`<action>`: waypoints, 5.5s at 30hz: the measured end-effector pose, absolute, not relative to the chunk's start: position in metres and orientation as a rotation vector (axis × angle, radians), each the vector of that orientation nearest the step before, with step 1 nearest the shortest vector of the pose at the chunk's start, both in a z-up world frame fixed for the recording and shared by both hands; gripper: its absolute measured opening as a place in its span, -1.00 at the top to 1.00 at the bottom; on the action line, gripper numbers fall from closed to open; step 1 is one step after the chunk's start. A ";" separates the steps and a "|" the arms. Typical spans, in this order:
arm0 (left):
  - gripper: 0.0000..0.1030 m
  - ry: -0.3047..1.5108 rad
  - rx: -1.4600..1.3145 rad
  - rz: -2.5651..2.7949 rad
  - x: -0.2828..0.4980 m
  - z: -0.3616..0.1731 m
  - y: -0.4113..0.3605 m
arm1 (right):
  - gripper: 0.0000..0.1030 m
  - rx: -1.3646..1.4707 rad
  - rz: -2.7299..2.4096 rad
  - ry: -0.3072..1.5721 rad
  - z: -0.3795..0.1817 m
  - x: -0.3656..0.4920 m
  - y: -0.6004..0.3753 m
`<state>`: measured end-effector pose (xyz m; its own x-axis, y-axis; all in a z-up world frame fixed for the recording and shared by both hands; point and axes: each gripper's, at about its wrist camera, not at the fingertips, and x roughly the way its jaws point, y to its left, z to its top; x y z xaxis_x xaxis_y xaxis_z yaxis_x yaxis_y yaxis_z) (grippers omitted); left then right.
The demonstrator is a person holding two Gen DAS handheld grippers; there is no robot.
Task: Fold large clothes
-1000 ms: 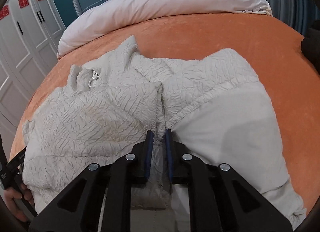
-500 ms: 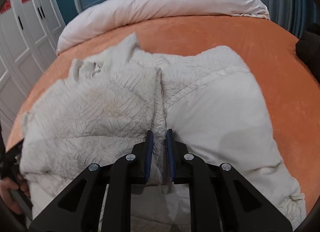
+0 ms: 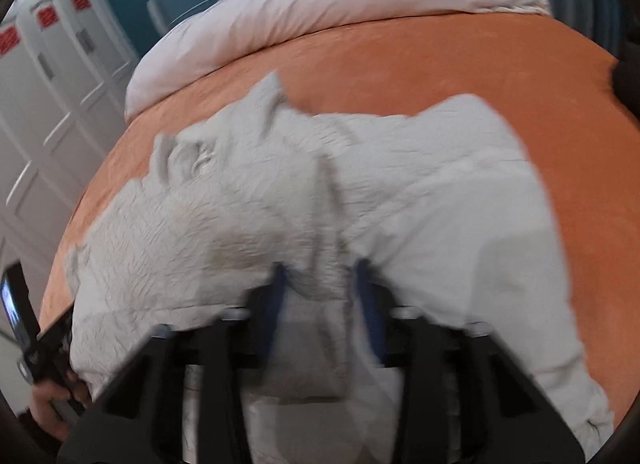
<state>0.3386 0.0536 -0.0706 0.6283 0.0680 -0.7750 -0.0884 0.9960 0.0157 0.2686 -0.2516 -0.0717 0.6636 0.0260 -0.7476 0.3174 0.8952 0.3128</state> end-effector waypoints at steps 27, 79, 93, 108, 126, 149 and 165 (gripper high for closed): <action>0.02 0.884 0.026 0.108 0.339 -0.072 0.052 | 0.94 0.320 -0.198 0.856 -0.061 0.268 -0.226; -0.06 1.151 -0.086 -0.049 0.022 -0.034 0.165 | 0.35 0.407 -0.016 1.137 -0.054 -0.097 -0.229; 0.89 0.867 -0.200 -0.318 -0.014 0.099 0.166 | 0.75 0.343 0.057 0.762 0.056 -0.129 -0.222; 0.89 0.526 -0.210 -0.233 0.069 0.207 0.161 | 0.76 0.385 0.056 0.373 0.154 -0.042 -0.273; 0.13 0.564 -0.119 0.015 0.296 0.104 0.128 | -0.18 0.484 -0.202 0.366 0.067 0.142 -0.291; -0.27 0.940 -0.099 -0.007 0.166 -0.038 0.153 | 0.54 0.144 -0.156 0.843 -0.044 0.036 -0.220; -0.48 0.940 -0.246 -0.212 0.319 0.019 0.124 | -0.44 0.327 -0.222 0.692 0.021 0.183 -0.306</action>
<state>0.3189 0.1236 0.0191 0.5726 -0.2849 -0.7687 0.0720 0.9515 -0.2990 0.1828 -0.3061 0.0205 0.7496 -0.0922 -0.6555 0.3065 0.9260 0.2204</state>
